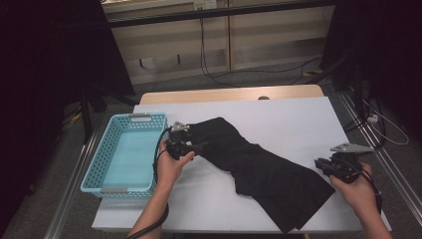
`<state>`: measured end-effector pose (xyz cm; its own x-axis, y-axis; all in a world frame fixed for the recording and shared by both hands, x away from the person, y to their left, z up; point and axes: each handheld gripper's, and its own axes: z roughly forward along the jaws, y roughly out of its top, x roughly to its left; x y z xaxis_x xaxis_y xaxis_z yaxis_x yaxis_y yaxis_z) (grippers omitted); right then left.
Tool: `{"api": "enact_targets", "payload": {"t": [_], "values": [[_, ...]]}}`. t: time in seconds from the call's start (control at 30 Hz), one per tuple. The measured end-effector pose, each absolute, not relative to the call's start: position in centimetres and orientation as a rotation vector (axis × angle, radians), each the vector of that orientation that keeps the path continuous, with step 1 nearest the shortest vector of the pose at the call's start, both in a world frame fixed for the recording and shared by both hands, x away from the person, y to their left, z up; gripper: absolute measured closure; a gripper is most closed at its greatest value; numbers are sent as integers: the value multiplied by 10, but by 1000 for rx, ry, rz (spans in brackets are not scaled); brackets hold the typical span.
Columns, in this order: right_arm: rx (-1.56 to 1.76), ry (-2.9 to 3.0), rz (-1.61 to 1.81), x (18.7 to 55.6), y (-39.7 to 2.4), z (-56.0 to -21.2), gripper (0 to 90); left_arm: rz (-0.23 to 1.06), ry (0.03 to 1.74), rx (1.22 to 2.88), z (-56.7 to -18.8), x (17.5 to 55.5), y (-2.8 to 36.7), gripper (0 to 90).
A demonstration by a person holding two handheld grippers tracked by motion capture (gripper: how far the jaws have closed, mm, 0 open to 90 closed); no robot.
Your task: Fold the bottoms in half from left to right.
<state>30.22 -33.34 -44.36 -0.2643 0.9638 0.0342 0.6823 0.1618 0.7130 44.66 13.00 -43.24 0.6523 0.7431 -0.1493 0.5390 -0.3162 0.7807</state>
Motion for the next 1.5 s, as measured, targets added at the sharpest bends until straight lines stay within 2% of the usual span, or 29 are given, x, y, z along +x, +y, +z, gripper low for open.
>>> {"api": "enact_targets", "payload": {"t": [0.17, 0.23, 0.37, 0.4, 0.43, 0.47, 0.6, 0.93, 1.0, 1.03, 1.13, 1.17, 1.33, 1.5], "values": [[1563, 2065, 895, 288, -330, -445, 624, 304, 985, 1995, -429, 445, 128, 209], [1552, 2078, 861, 284, -327, -446, 620, 310, 977, 1998, -428, 444, 127, 208], [1557, 2082, 817, 281, -325, -451, 659, 315, 964, 2009, -428, 444, 126, 199], [1559, 2086, 812, 282, -324, -451, 709, 315, 959, 2011, -428, 443, 126, 194], [1557, 2100, 827, 282, -324, -451, 828, 314, 959, 2010, -428, 443, 126, 187], [1561, 2113, 845, 281, -323, -451, 886, 314, 955, 2012, -428, 443, 126, 182], [1544, 2121, 809, 282, -322, -448, 900, 305, 941, 2018, -429, 442, 125, 177], [1616, 2008, 753, 286, -362, -447, 900, 311, 936, 2025, -429, 441, 125, 166], [1612, 2013, 782, 286, -360, -447, 852, 312, 936, 2028, -430, 441, 125, 164], [1610, 2016, 775, 286, -358, -447, 791, 315, 933, 2038, -430, 441, 125, 164], [1593, 2020, 789, 288, -350, -444, 749, 314, 940, 2037, -430, 442, 126, 161], [1585, 2012, 799, 288, -348, -443, 694, 312, 944, 2033, -430, 442, 126, 160], [1528, 2028, 853, 282, -331, -432, 647, 314, 935, 2040, -429, 441, 126, 159], [1478, 2108, 913, 270, -311, -430, 677, 306, 935, 2039, -429, 439, 123, 156]]}}
